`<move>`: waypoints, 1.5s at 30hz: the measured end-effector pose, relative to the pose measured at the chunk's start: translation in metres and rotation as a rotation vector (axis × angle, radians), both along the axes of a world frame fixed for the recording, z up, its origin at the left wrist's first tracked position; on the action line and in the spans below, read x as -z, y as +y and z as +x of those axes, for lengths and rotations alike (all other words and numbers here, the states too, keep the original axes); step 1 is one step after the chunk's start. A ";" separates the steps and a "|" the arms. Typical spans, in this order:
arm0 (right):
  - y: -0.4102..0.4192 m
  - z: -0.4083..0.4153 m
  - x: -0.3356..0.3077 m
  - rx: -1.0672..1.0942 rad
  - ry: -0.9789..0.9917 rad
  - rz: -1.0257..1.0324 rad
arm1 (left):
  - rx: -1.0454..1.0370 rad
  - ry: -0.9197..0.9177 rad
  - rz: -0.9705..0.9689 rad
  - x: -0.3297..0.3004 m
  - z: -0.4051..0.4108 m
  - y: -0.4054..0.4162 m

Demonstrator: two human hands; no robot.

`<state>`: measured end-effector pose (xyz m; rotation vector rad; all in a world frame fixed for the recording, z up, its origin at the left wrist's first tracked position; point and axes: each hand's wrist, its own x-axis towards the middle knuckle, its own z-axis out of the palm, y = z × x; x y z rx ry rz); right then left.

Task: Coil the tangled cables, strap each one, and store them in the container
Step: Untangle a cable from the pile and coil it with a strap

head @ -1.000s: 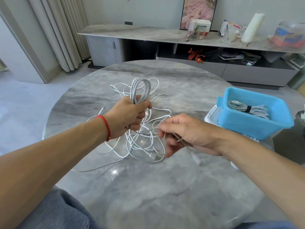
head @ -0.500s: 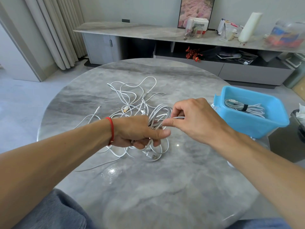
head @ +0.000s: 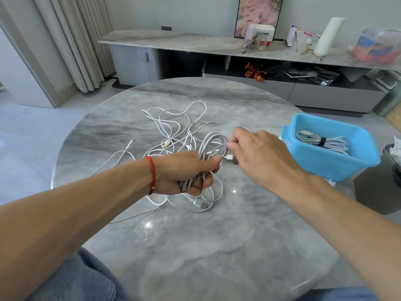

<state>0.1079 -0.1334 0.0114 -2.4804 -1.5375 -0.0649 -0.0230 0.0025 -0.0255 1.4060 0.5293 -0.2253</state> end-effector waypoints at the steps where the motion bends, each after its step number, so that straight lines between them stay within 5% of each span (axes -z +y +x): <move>1: 0.002 -0.003 0.005 0.033 0.101 0.045 | -0.009 -0.015 -0.014 0.001 0.000 -0.001; 6: 0.008 -0.013 0.020 0.220 0.595 0.186 | -0.025 -0.075 0.004 0.003 0.001 -0.005; 12: 0.007 -0.031 0.026 0.374 0.874 0.324 | 0.060 -0.095 0.113 0.001 -0.001 -0.005; 16: 0.010 -0.036 0.021 0.415 1.150 0.409 | 0.072 -0.066 -0.019 -0.002 -0.006 -0.005; 24: 0.001 -0.023 0.006 0.185 1.535 0.420 | 0.092 -0.104 -0.108 -0.012 -0.010 -0.007; 29: 0.000 -0.018 0.004 -0.253 1.938 0.347 | 0.383 -0.265 -0.436 -0.019 -0.007 -0.026; 33: 0.006 -0.021 -0.005 -0.305 1.864 0.352 | 0.378 -0.308 -0.538 -0.018 -0.003 -0.033; 39: 0.022 -0.029 -0.005 0.041 1.626 0.630 | 0.210 -0.235 -0.332 -0.028 0.007 -0.028; 45: 0.028 -0.016 -0.008 0.216 1.526 0.644 | 0.044 -0.084 -0.131 -0.040 0.021 -0.033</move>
